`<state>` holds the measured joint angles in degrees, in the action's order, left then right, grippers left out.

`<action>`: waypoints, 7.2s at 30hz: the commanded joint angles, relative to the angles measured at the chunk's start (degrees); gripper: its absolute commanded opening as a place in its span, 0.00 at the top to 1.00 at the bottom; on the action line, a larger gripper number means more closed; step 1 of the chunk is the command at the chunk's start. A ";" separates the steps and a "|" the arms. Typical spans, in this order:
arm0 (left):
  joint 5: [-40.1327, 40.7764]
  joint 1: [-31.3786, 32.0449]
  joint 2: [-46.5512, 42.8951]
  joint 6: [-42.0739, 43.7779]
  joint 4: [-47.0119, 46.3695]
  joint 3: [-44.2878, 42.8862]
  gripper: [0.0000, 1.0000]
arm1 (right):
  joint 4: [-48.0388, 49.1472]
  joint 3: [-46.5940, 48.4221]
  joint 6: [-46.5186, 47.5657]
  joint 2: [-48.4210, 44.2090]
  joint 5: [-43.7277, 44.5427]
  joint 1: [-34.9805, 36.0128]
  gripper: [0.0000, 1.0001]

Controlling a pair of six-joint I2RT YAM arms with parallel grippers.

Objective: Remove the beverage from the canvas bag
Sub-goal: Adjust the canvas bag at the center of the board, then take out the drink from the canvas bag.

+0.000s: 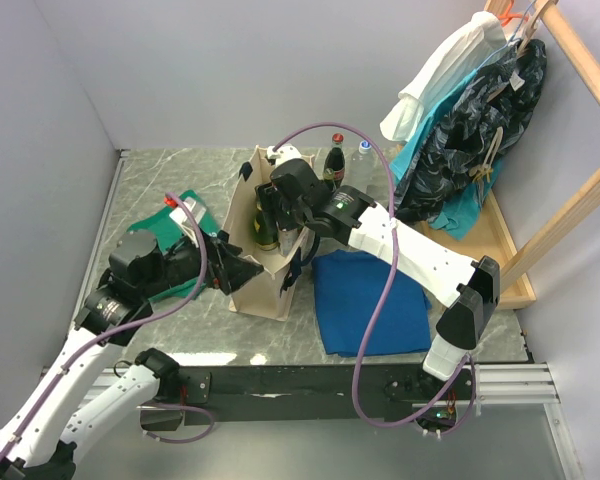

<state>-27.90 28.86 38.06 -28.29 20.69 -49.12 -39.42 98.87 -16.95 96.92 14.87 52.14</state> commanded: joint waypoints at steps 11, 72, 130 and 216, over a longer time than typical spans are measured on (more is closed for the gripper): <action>-1.45 0.23 2.81 0.25 -2.06 2.18 0.07 | 1.80 0.45 -0.28 -0.07 0.16 0.33 0.29; -5.85 1.20 3.60 -0.18 6.12 8.52 0.27 | 2.94 17.41 4.73 19.00 -7.67 -4.94 0.29; -4.35 1.37 2.28 -0.53 6.12 8.69 0.26 | -1.89 23.74 5.52 24.98 -6.09 -5.29 0.45; -3.21 1.46 1.49 -0.97 5.15 9.31 0.25 | 1.89 24.26 5.52 3.28 -11.62 -3.36 1.00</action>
<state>-31.59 29.89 39.57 -28.38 23.66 -40.73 -44.86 119.94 -11.64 108.01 4.36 47.81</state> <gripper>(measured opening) 0.745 0.406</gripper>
